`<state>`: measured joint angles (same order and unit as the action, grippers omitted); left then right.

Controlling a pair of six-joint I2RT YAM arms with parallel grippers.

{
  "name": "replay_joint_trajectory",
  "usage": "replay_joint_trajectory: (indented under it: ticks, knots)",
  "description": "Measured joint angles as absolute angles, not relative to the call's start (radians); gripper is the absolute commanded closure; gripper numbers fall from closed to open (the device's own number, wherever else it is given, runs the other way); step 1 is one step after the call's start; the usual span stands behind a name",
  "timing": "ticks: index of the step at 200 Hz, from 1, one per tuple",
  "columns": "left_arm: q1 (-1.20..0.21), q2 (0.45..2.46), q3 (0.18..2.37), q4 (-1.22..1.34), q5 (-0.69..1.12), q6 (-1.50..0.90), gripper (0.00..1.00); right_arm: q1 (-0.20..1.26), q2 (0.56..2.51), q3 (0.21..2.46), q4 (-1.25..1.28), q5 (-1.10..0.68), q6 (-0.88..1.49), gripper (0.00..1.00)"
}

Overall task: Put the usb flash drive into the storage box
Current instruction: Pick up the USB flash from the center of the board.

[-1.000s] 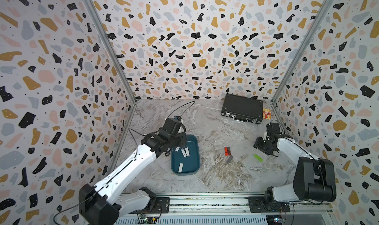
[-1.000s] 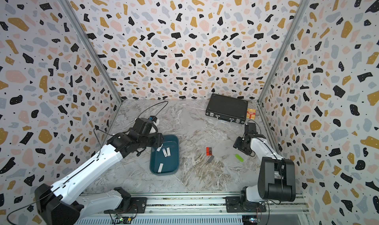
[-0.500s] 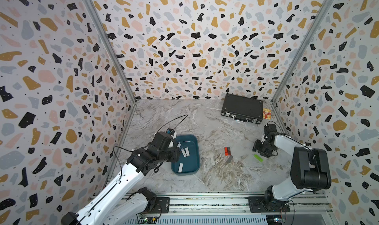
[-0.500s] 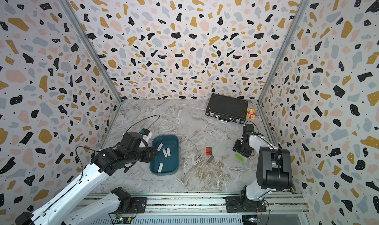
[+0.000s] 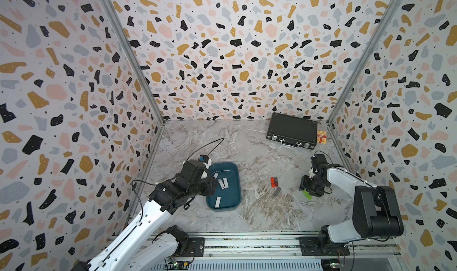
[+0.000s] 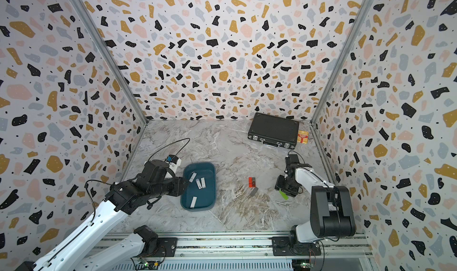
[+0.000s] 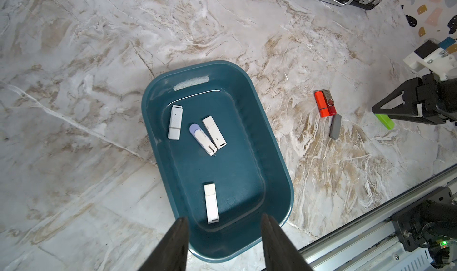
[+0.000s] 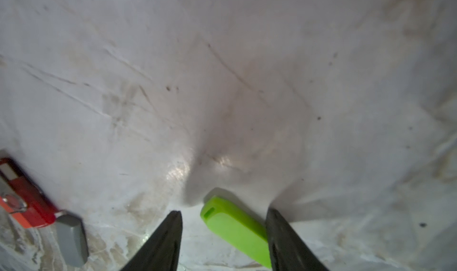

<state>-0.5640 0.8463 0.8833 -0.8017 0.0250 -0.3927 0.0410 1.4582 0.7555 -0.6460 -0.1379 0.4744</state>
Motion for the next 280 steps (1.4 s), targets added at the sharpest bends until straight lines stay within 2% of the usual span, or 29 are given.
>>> replay_joint_trajectory:
  ticks: [75,140,210,240,280]
  knots:
    - [-0.564,0.846,0.883,-0.804,0.017,-0.393,0.48,0.116,1.445,0.747,-0.712,-0.107,0.474,0.47]
    - [-0.575,0.847,0.883,-0.808,-0.003,-0.393,0.47,0.117,1.478,0.764,-0.712,-0.033,0.475,0.49]
    - [-0.58,0.874,0.883,-0.81,-0.009,-0.393,0.47,0.117,1.496,0.776,-0.717,-0.019,0.471,0.7]
    - [-0.581,0.868,0.883,-0.811,-0.01,-0.393,0.47,0.117,1.493,0.776,-0.715,-0.022,0.465,0.84]
    - [-0.592,0.857,0.883,-0.812,-0.019,-0.393,0.47,0.13,1.464,0.778,-0.69,-0.067,0.448,0.86]
